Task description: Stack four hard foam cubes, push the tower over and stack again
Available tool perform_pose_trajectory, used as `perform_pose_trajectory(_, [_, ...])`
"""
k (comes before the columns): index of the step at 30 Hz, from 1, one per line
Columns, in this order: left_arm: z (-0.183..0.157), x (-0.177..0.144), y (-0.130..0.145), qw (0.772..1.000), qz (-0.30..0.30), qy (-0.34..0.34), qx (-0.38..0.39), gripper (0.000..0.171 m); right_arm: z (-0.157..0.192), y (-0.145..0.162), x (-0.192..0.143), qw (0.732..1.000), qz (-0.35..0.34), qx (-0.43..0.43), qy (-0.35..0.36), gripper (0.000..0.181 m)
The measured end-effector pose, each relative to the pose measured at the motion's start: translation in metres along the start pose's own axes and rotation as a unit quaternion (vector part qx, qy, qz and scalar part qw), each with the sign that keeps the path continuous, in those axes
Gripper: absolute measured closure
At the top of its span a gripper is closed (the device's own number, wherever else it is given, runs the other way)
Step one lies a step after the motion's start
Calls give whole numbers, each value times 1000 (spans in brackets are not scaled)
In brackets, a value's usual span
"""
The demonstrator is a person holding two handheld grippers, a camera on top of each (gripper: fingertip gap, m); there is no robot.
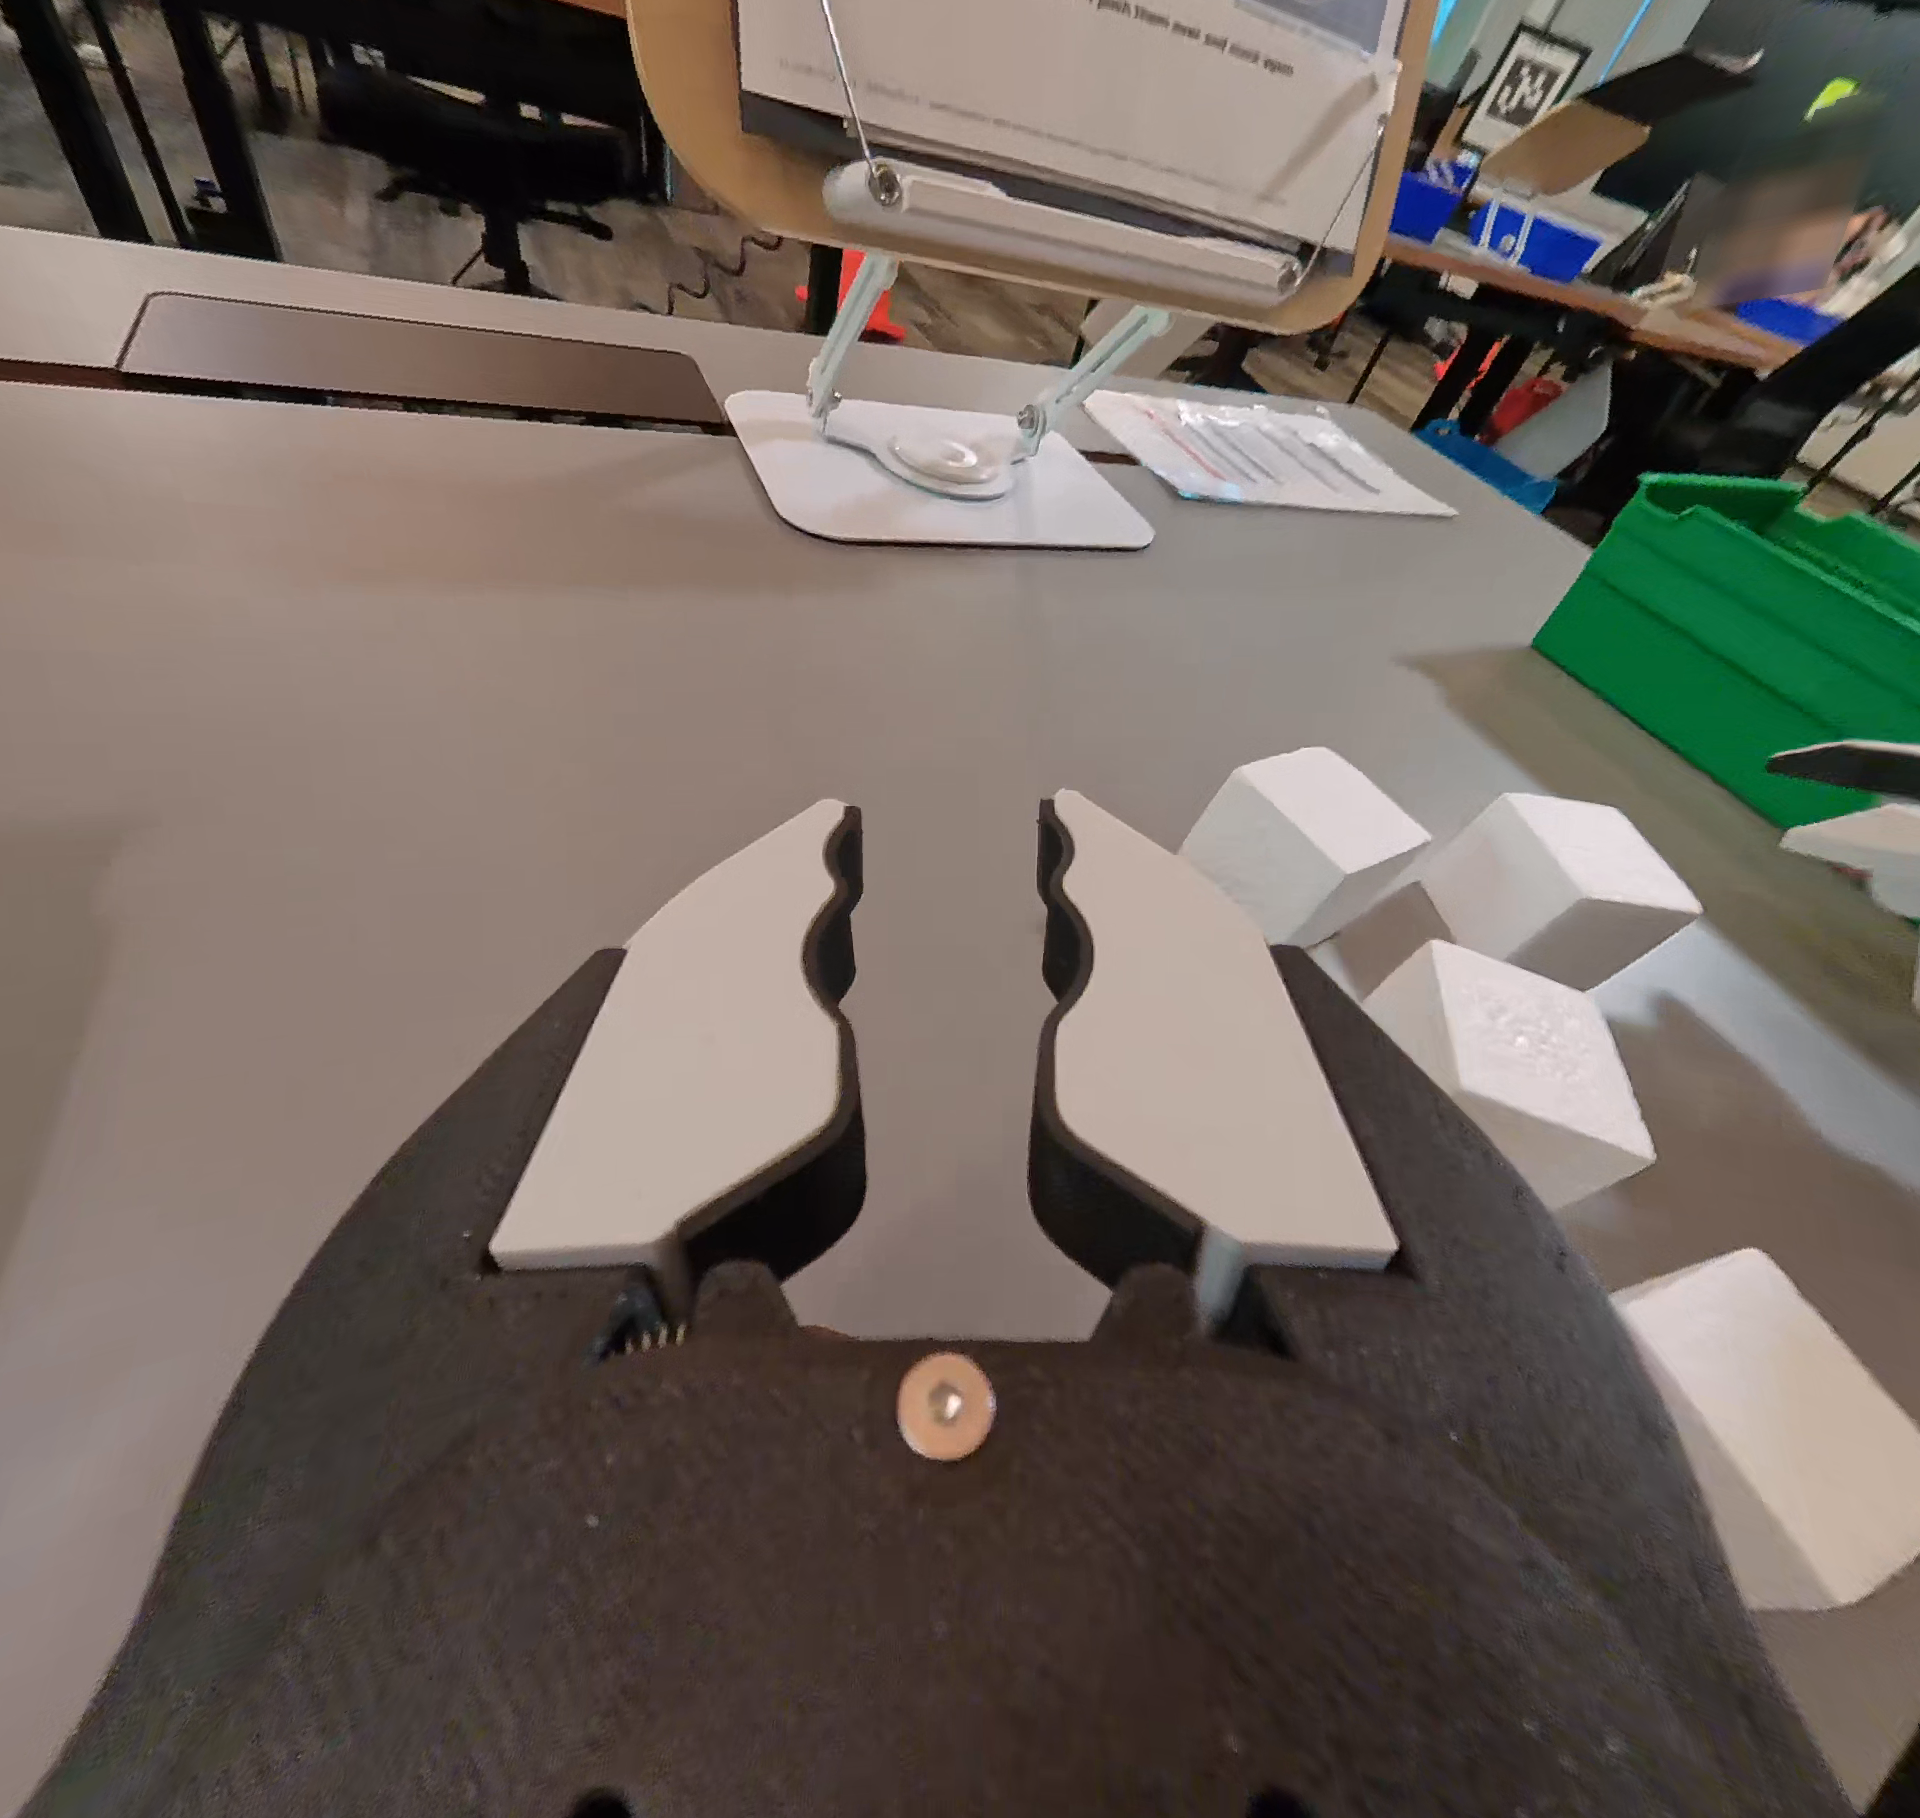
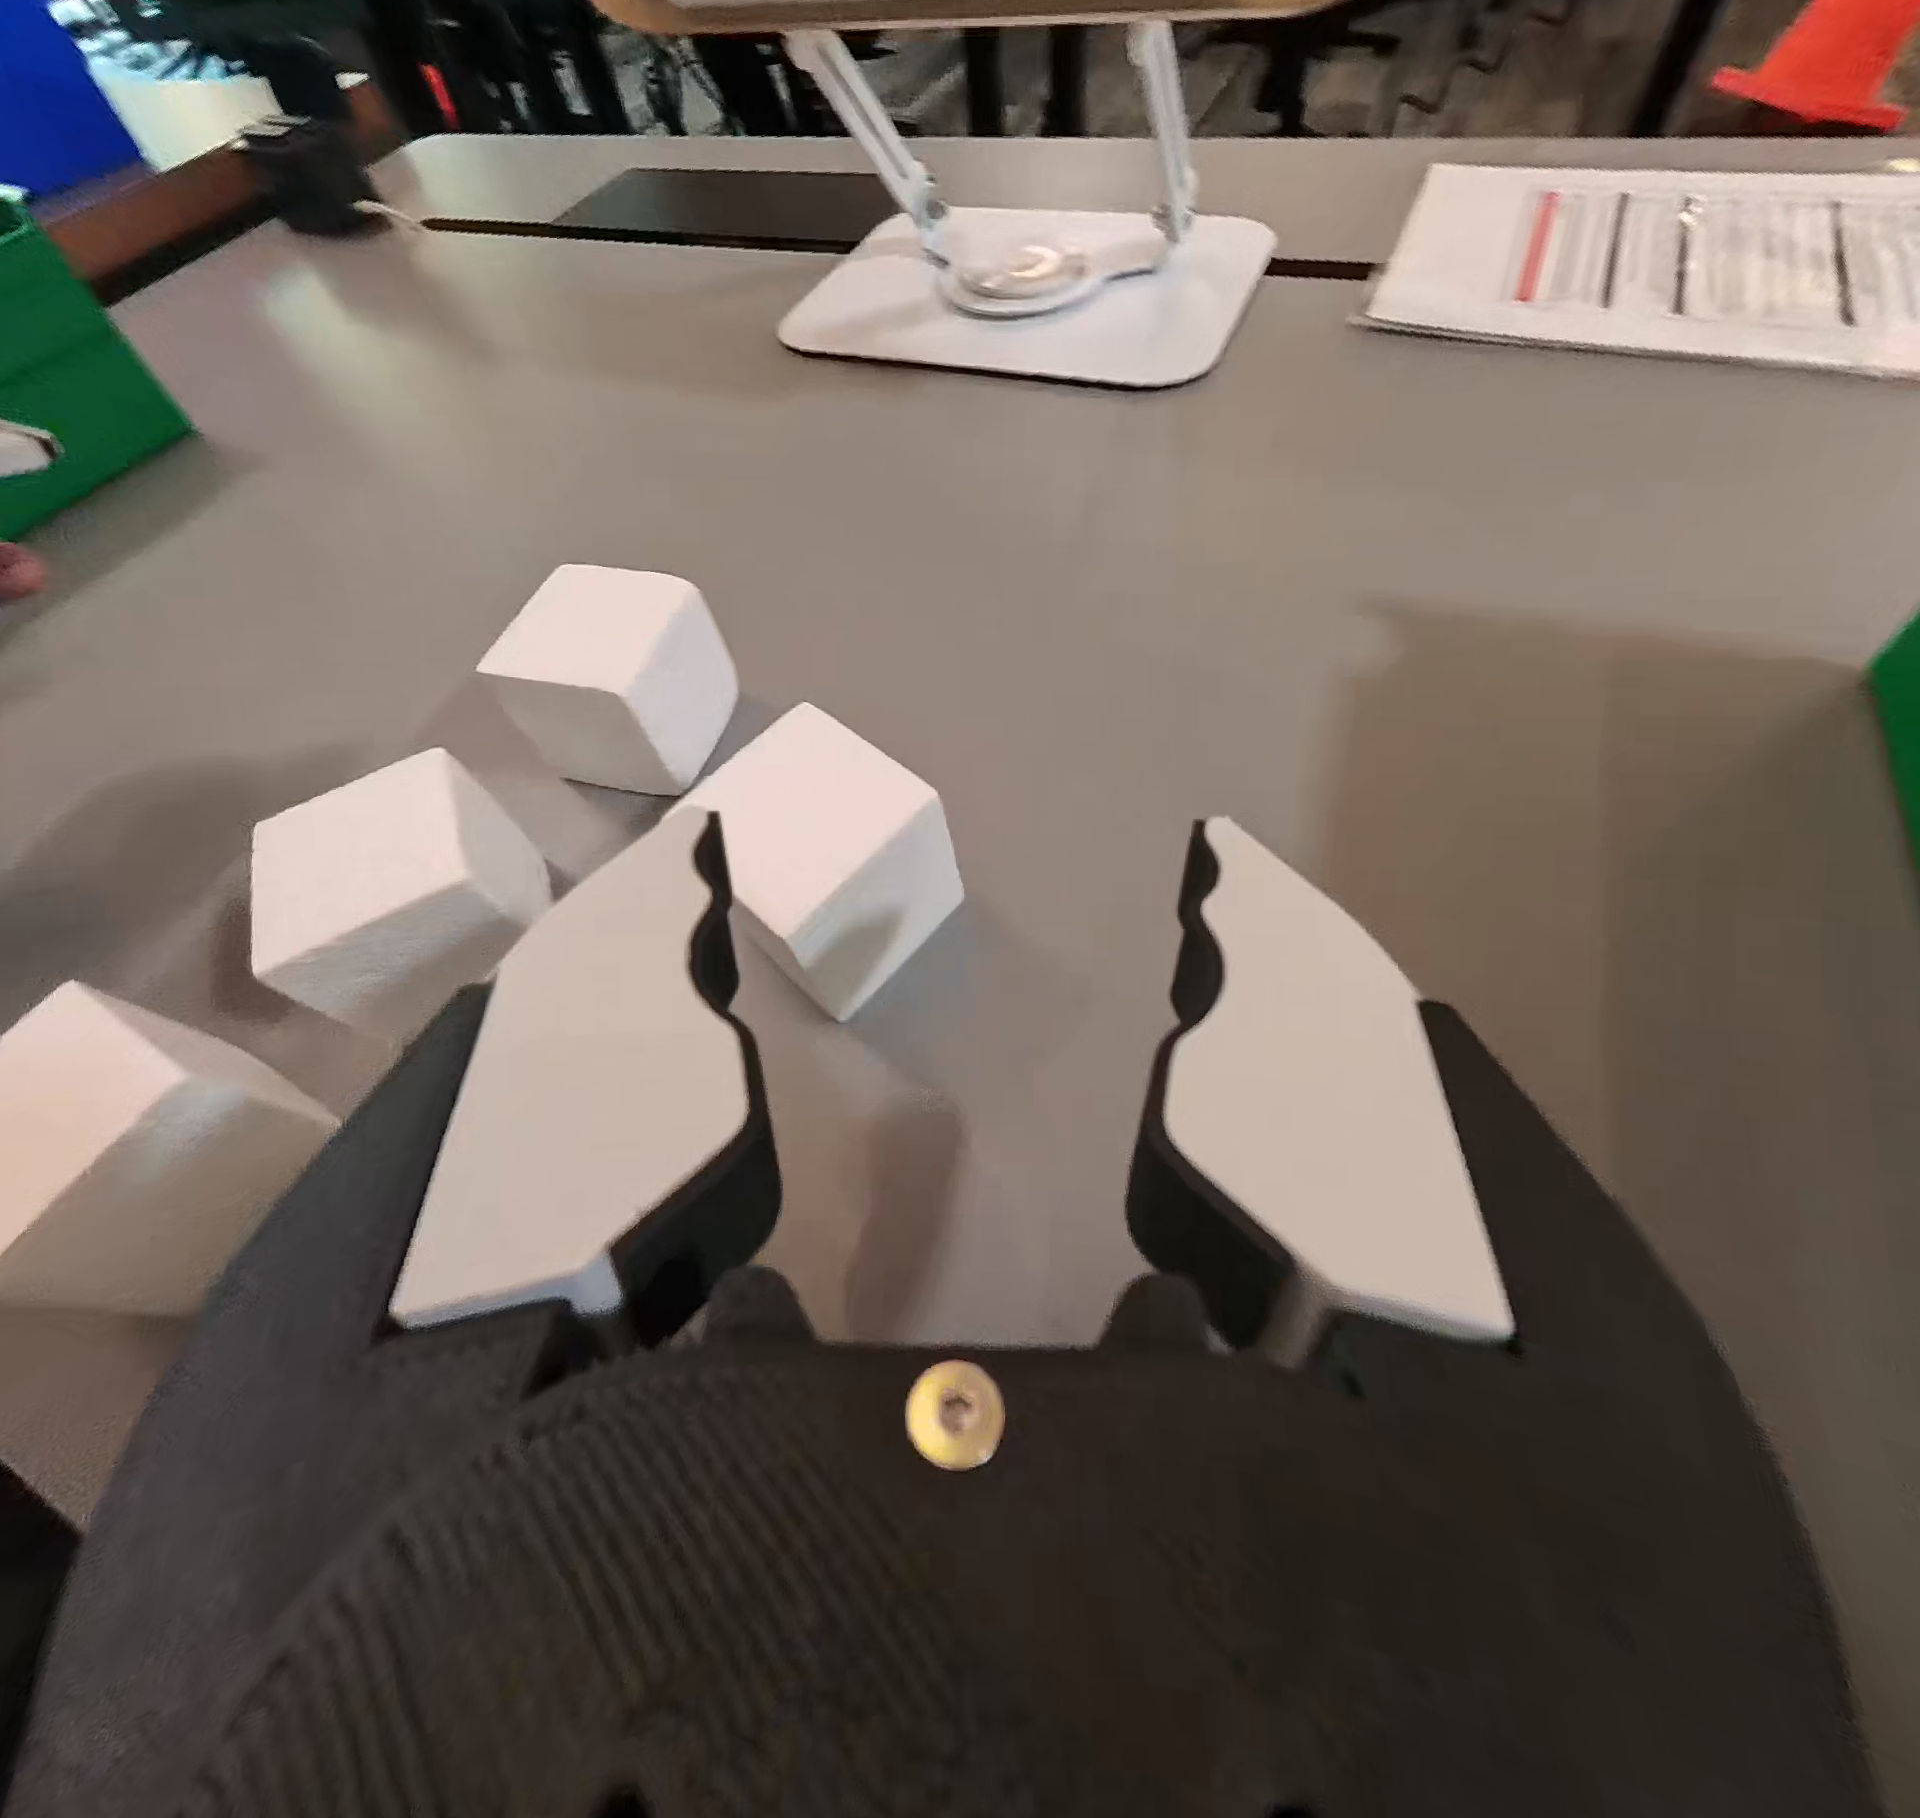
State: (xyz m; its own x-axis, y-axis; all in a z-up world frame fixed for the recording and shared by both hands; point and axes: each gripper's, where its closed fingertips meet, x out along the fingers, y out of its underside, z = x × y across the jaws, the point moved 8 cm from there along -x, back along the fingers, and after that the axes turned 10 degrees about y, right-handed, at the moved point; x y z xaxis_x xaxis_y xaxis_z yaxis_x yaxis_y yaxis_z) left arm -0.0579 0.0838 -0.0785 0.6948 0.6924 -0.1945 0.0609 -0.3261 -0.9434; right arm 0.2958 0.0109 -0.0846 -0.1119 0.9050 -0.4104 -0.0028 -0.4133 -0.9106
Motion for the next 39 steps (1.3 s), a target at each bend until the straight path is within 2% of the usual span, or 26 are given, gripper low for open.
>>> perform_pose_trajectory(5, [8, -2, 3, 999, 20, -29, 40, 139, 3, 8, -26, 999, 3, 50, -5, 94])
perform_pose_trajectory(7, [13, -8, 6, 993, 13, -86, 74, 144, 14, 18, -33, 998, 8, 60, 0, 90])
perform_pose_trajectory(9, [11, -11, 5, 989, 6, -112, 96, 145, 30, 23, -32, 998, 18, 52, -3, 88])
perform_pose_trajectory(14, [-12, -11, 4, 999, -13, -50, 7, 141, 42, 23, -9, 999, 33, -21, 10, 90])
perform_pose_trajectory(17, [-16, -8, 10, 999, 6, -20, -24, 140, 36, 20, 2, 998, 50, -42, 5, 88])
perform_pose_trajectory(20, [-11, -6, 13, 999, 35, -20, -8, 139, 32, 17, 6, 998, 47, -34, 6, 88])
perform_pose_trajectory(24, [-2, -3, 13, 998, 47, -28, 12, 140, 38, 16, 9, 998, 55, -1, -29, 90])
perform_pose_trajectory(32, [6, -5, 11, 999, 34, -12, -33, 142, 43, 23, 18, 995, 72, -75, 0, 99])
perform_pose_trajectory(35, [4, -5, 11, 999, 44, -26, -2, 143, 42, 23, 18, 995, 76, -68, -11, 112])
perform_pose_trajectory(39, [-5, -1, 13, 996, 64, -28, 48, 144, 36, 22, 21, 995, 82, -32, -45, 119])
